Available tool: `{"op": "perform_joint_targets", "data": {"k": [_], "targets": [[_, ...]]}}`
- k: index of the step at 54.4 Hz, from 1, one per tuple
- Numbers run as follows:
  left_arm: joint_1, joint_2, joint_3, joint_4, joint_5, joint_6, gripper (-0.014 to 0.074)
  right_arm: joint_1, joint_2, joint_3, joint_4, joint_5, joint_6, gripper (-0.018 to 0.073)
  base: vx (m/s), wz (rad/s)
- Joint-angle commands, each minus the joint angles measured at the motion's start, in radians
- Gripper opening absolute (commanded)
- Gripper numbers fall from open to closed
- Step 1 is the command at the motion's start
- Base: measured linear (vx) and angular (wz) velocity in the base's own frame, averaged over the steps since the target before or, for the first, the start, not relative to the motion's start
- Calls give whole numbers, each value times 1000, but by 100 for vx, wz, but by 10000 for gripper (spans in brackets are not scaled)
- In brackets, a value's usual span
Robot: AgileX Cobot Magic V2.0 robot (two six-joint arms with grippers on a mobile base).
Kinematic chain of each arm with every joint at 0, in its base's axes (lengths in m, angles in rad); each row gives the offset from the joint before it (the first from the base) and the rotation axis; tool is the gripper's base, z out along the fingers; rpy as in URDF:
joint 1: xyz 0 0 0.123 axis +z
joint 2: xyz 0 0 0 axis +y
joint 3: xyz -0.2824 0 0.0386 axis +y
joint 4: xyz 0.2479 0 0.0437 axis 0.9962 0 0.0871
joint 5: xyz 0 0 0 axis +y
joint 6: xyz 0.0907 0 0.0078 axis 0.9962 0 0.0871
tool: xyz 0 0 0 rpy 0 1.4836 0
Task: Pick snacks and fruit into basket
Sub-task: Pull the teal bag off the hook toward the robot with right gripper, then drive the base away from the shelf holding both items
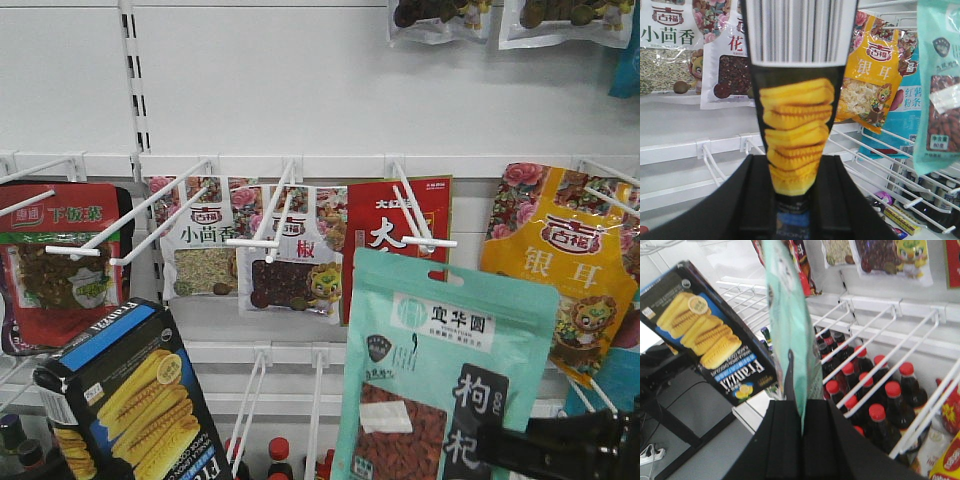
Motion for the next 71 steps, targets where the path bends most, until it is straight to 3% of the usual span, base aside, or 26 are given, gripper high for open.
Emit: {"op": "perform_joint_targets", "data": {"k": [1, 13, 71], "targets": [[-3, -16, -24, -26, -97, 1, 0, -1, -43, 26, 18, 47, 1, -9, 0, 0], [-3, -16, -24, -26, -97, 1, 0, -1, -128, 105, 17, 149, -9, -9, 0, 0], [-3, -16, -24, -26, -97, 1, 0, -1, -149, 105, 18, 138, -14, -9, 0, -1]]}}
